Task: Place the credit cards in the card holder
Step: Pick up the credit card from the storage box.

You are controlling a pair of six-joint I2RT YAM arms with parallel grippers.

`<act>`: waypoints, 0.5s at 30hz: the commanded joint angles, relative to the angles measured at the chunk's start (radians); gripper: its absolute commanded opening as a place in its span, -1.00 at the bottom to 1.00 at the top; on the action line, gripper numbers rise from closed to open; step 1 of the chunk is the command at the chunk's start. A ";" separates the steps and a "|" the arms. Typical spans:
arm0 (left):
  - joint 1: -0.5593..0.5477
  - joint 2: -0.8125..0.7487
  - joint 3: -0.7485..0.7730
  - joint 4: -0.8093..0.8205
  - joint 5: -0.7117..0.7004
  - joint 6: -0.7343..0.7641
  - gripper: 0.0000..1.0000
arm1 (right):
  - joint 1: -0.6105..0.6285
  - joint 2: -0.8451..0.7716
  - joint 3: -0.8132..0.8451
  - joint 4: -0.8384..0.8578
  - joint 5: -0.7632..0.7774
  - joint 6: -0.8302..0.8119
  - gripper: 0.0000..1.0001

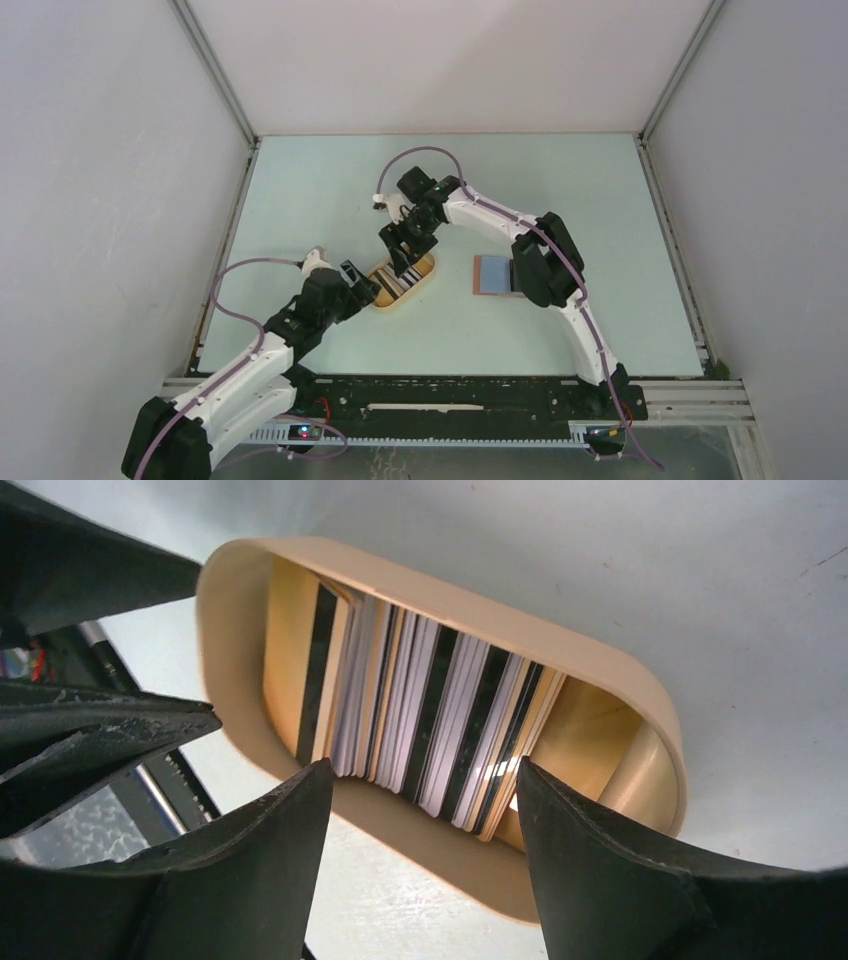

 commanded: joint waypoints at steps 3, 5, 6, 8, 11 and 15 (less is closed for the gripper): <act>0.005 0.040 0.020 0.048 0.016 -0.015 0.44 | 0.013 0.003 0.052 -0.011 0.112 0.036 0.51; 0.005 0.050 0.003 0.062 0.022 -0.021 0.37 | 0.009 0.021 0.062 -0.014 0.103 0.042 0.51; 0.005 0.053 -0.001 0.064 0.022 -0.023 0.34 | 0.009 0.027 0.065 -0.019 0.097 0.040 0.51; 0.005 0.055 -0.004 0.066 0.023 -0.022 0.29 | 0.010 0.035 0.061 -0.021 0.075 0.043 0.50; 0.005 0.068 -0.001 0.068 0.032 -0.018 0.17 | 0.016 0.045 0.051 -0.022 0.041 0.046 0.50; 0.005 0.094 -0.010 0.081 0.059 -0.018 0.02 | 0.026 0.054 0.038 -0.021 0.034 0.049 0.50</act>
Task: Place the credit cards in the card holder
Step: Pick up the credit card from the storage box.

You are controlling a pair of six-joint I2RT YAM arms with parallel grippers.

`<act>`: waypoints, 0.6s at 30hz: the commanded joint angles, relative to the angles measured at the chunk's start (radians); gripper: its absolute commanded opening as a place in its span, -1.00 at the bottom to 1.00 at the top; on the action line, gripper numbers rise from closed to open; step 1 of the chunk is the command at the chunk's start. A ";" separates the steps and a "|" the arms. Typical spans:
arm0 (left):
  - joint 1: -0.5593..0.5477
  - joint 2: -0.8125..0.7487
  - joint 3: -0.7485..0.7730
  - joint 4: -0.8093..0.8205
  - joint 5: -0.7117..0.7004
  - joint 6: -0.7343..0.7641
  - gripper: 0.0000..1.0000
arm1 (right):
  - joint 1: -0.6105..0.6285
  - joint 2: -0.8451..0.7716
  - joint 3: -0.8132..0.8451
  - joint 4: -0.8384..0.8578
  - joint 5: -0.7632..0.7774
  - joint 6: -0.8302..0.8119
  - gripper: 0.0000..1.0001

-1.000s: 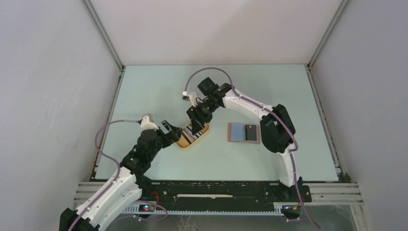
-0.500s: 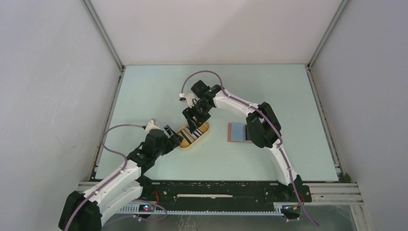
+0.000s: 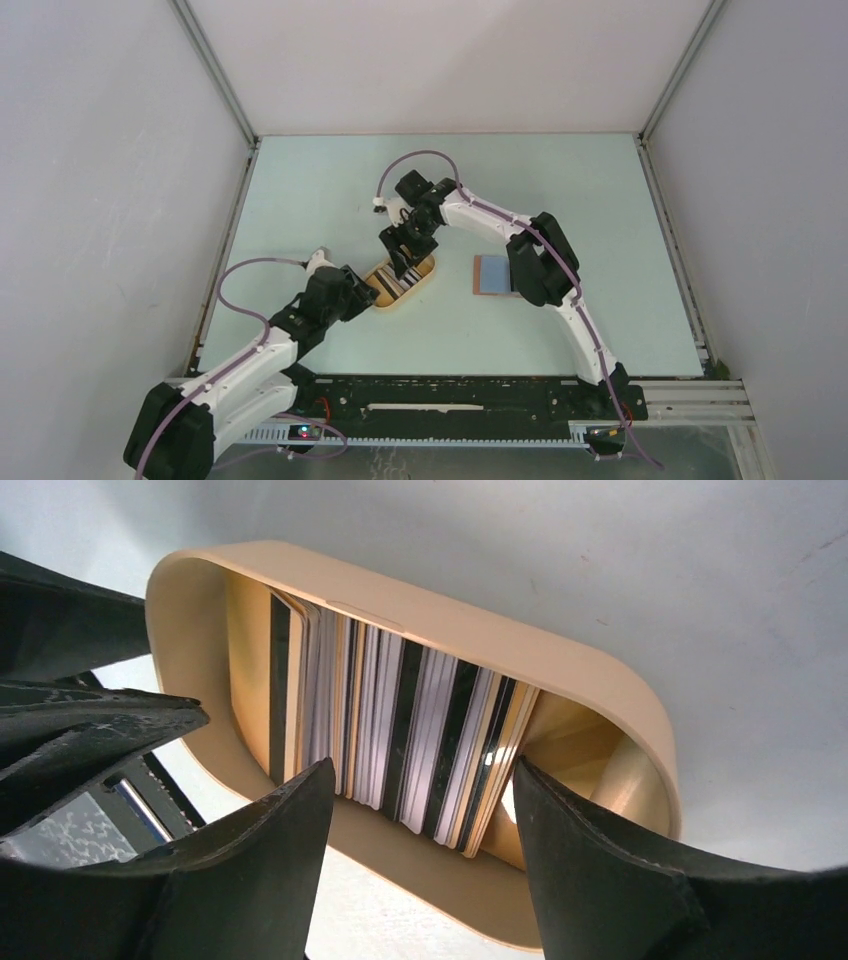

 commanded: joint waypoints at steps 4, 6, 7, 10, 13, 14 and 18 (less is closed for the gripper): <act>0.005 0.020 -0.026 0.065 0.045 -0.010 -0.05 | 0.015 0.009 -0.003 -0.011 -0.093 0.020 0.47; 0.005 0.012 -0.033 0.068 0.046 -0.012 -0.09 | 0.016 -0.006 -0.021 -0.006 -0.138 0.021 0.46; 0.005 0.008 -0.037 0.072 0.045 -0.014 -0.11 | 0.017 -0.014 -0.029 -0.003 -0.157 0.022 0.45; 0.005 0.008 -0.041 0.080 0.045 -0.016 -0.14 | 0.018 -0.039 -0.046 0.003 -0.204 0.031 0.44; 0.005 0.021 -0.038 0.089 0.051 -0.010 -0.17 | 0.018 -0.057 -0.056 0.009 -0.243 0.036 0.43; 0.005 0.025 -0.036 0.092 0.054 -0.009 -0.18 | 0.018 -0.061 -0.058 0.012 -0.255 0.037 0.43; 0.006 0.042 -0.035 0.102 0.061 -0.006 -0.20 | 0.015 -0.062 -0.063 0.017 -0.331 0.047 0.41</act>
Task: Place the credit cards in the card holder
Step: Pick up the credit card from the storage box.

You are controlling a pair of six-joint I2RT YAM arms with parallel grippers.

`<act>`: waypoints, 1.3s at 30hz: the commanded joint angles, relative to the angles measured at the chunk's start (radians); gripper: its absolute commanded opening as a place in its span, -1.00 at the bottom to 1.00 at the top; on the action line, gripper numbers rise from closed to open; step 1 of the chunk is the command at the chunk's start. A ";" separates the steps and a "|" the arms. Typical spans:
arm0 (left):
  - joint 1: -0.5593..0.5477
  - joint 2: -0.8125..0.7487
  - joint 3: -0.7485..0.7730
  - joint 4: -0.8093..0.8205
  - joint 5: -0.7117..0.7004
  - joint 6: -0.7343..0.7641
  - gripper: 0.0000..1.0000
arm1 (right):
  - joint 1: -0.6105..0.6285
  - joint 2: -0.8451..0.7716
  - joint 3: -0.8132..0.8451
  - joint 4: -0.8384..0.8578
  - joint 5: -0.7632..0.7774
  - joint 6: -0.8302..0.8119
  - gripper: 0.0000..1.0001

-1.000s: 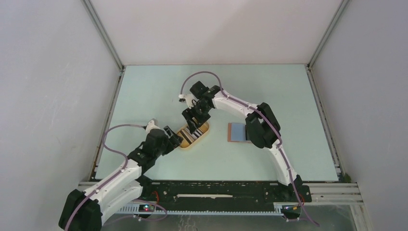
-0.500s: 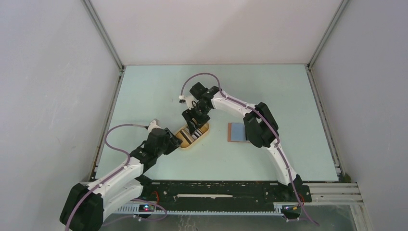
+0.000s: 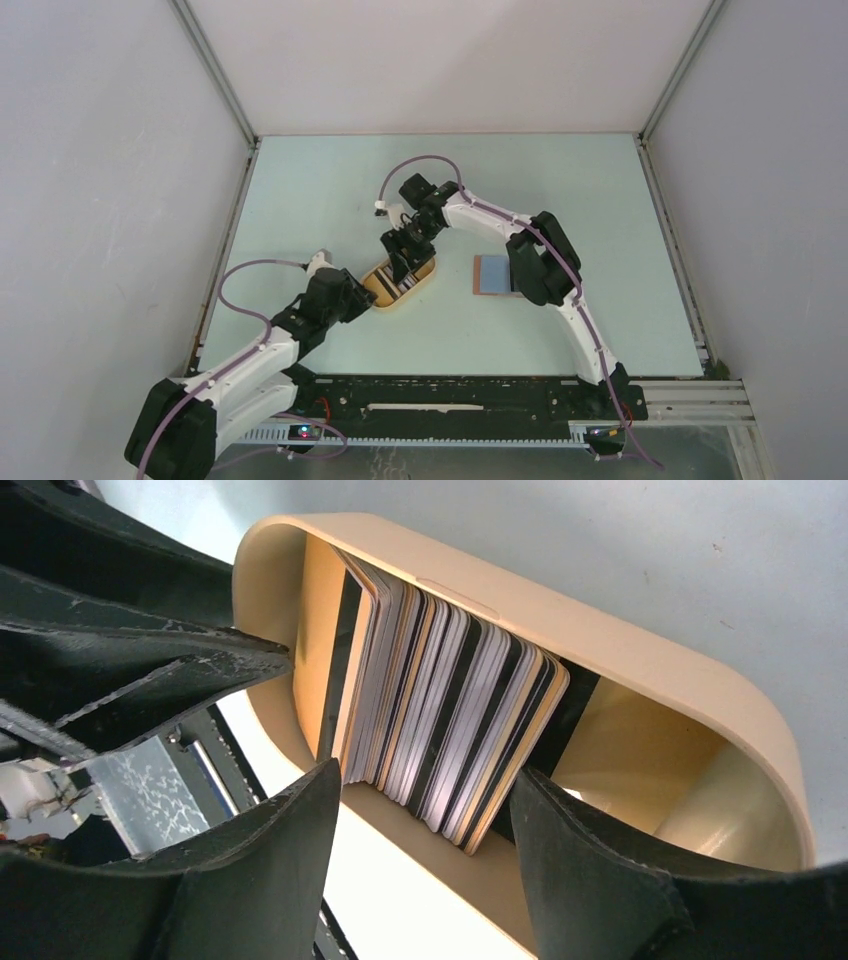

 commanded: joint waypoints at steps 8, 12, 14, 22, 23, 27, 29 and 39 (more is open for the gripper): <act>0.002 0.016 -0.017 0.079 0.036 -0.008 -0.22 | 0.009 -0.064 -0.043 0.026 -0.276 0.070 0.30; 0.002 0.016 -0.015 0.077 0.034 -0.008 -0.23 | 0.011 -0.053 -0.042 0.028 -0.307 0.070 0.19; 0.002 0.016 -0.015 0.077 0.035 -0.007 -0.23 | 0.012 -0.049 -0.040 0.029 -0.304 0.070 0.18; 0.002 0.016 -0.012 0.077 0.042 -0.002 -0.24 | 0.018 0.007 -0.009 0.027 -0.206 0.099 0.27; 0.002 0.016 -0.011 0.076 0.042 -0.002 -0.24 | 0.020 0.009 -0.007 0.025 -0.188 0.101 0.28; 0.001 0.018 -0.010 0.079 0.041 0.000 -0.24 | 0.019 0.014 -0.002 0.020 -0.160 0.104 0.31; 0.002 0.023 -0.006 0.081 0.042 0.002 -0.24 | 0.018 0.017 -0.002 0.019 -0.164 0.104 0.30; 0.002 0.038 0.002 0.081 0.040 0.007 -0.25 | -0.004 -0.045 -0.024 0.021 -0.190 0.103 0.24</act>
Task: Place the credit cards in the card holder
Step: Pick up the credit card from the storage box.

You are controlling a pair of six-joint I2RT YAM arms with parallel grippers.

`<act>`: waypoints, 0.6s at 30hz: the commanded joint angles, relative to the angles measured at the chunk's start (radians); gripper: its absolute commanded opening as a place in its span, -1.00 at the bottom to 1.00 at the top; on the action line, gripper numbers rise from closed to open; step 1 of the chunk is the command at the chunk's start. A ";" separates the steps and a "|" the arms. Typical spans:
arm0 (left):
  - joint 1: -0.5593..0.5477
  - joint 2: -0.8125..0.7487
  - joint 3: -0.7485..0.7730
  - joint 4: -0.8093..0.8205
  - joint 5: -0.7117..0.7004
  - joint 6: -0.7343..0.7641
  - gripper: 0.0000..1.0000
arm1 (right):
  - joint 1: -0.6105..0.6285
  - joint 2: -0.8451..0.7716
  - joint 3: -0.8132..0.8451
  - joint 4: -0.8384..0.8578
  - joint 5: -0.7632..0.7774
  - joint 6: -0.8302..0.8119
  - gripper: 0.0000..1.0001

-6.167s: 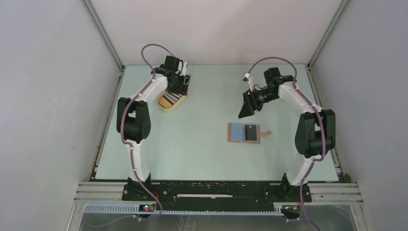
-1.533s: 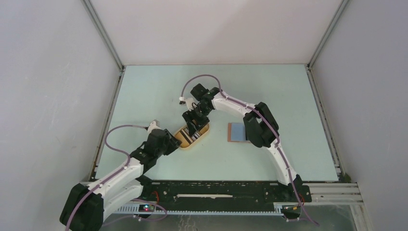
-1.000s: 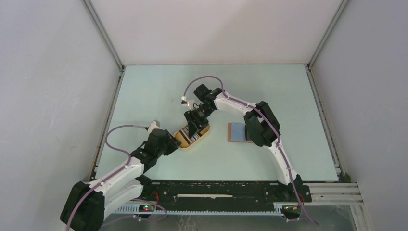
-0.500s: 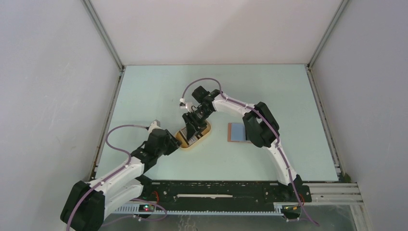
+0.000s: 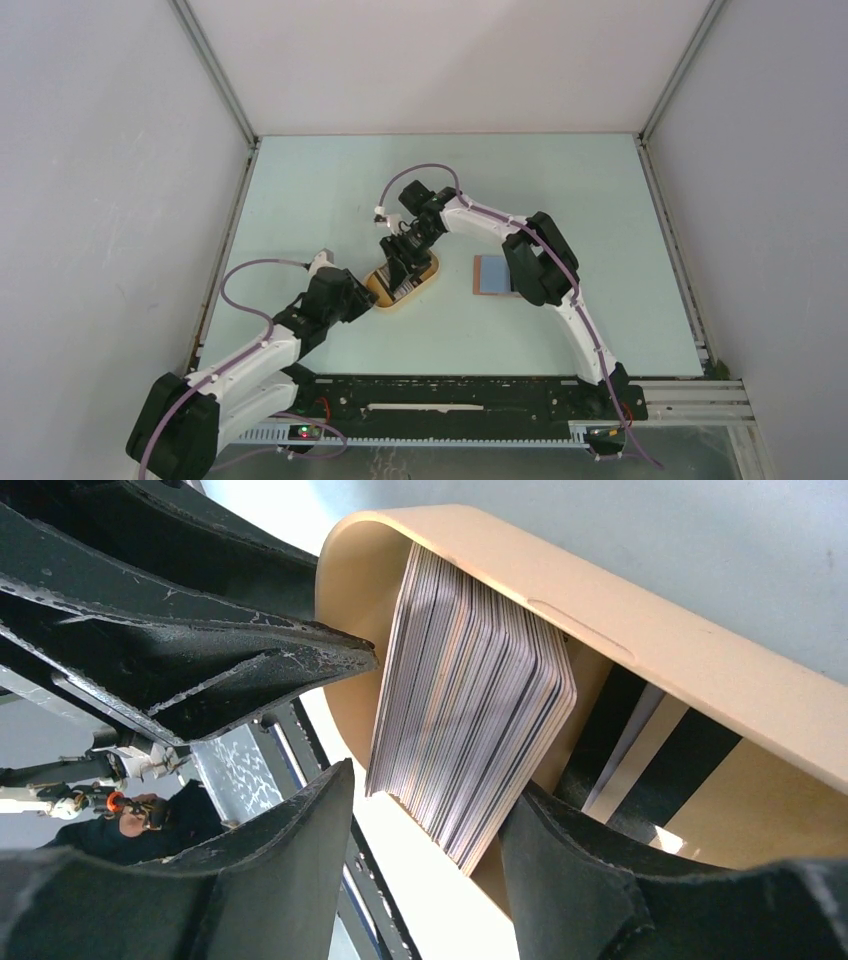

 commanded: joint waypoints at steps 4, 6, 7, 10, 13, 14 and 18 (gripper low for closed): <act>0.000 0.005 0.004 0.055 0.017 0.009 -0.25 | -0.026 -0.071 0.004 0.004 -0.037 0.023 0.22; 0.000 0.007 0.005 0.054 0.017 0.010 -0.26 | -0.031 -0.075 0.000 0.004 -0.040 0.022 0.22; 0.000 0.008 0.007 0.054 0.017 0.010 -0.26 | -0.032 -0.078 0.000 0.004 -0.043 0.022 0.22; 0.000 0.010 0.007 0.055 0.019 0.011 -0.26 | -0.033 -0.083 0.000 0.005 -0.049 0.021 0.22; 0.000 0.010 0.007 0.055 0.019 0.011 -0.26 | -0.035 -0.089 0.000 0.004 -0.049 0.020 0.21; 0.000 0.008 0.005 0.055 0.019 0.011 -0.27 | -0.037 -0.091 -0.001 0.004 -0.049 0.020 0.21; 0.000 0.007 0.004 0.054 0.019 0.011 -0.27 | -0.047 -0.094 -0.002 0.004 -0.046 0.020 0.21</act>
